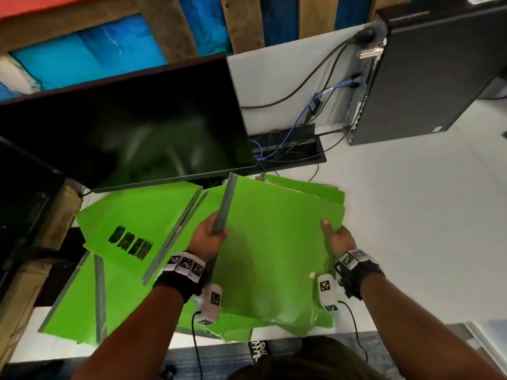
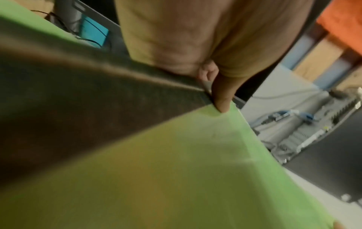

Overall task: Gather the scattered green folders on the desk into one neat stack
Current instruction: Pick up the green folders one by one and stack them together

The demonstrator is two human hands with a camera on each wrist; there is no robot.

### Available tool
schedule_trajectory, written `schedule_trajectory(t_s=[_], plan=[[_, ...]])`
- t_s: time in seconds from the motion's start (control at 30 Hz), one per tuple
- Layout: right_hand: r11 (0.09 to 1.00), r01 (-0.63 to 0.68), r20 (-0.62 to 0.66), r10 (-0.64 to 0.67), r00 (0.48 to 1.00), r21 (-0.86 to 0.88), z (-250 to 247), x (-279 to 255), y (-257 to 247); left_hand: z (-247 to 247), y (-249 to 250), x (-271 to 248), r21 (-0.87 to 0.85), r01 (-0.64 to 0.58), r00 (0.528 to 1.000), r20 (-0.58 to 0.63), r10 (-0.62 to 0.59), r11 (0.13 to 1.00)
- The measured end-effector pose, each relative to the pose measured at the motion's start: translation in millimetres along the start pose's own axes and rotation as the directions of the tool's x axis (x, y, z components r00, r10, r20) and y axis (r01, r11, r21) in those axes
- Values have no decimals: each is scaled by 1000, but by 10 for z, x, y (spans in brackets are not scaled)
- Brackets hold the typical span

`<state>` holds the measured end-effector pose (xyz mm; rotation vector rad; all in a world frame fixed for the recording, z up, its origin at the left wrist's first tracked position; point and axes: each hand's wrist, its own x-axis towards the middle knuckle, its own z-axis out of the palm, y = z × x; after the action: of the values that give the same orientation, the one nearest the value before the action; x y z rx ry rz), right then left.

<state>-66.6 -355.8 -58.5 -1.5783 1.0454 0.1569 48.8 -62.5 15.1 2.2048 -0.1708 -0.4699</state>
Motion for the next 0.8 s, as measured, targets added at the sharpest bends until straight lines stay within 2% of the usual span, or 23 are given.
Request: schedule_trajectory(t_s=[0.07,0.13,0.23,0.33,0.4,0.5,0.53,0.6,0.67,0.73,0.8], plan=[[1000,-5,5,5,1000,-17,-4,11,1,154,-31,23,31,58,998,-18,-57,998],[1000,-4,21,4,1000,-13,-16,22,3,287,-42,22,60,127,989,-86,-122,990],[1000,15,54,-15,998,5,-25,34,12,439,-27,-31,116,175,977,-147,-157,978],[998,45,77,-48,996,32,-10,23,35,533,-9,-96,101,198,977,-95,-188,975],[997,67,71,-69,995,25,7,31,84,509,-3,-101,138,209,978,-19,-208,968],[997,74,39,-73,997,-12,36,74,135,325,-87,2,183,164,983,53,-176,969],[998,66,29,-66,997,-11,48,84,129,227,-143,47,185,141,989,25,-148,973],[999,53,9,-53,999,5,64,95,109,-11,-298,113,212,145,982,-150,-114,967],[999,39,-4,-39,999,29,77,93,80,-257,-535,124,251,230,932,-336,-138,940],[998,27,-10,-26,1000,50,88,102,59,-445,-779,78,258,351,898,-366,-246,900],[998,18,-16,-17,1000,55,89,123,44,-518,-938,14,294,399,902,-294,-316,868]])
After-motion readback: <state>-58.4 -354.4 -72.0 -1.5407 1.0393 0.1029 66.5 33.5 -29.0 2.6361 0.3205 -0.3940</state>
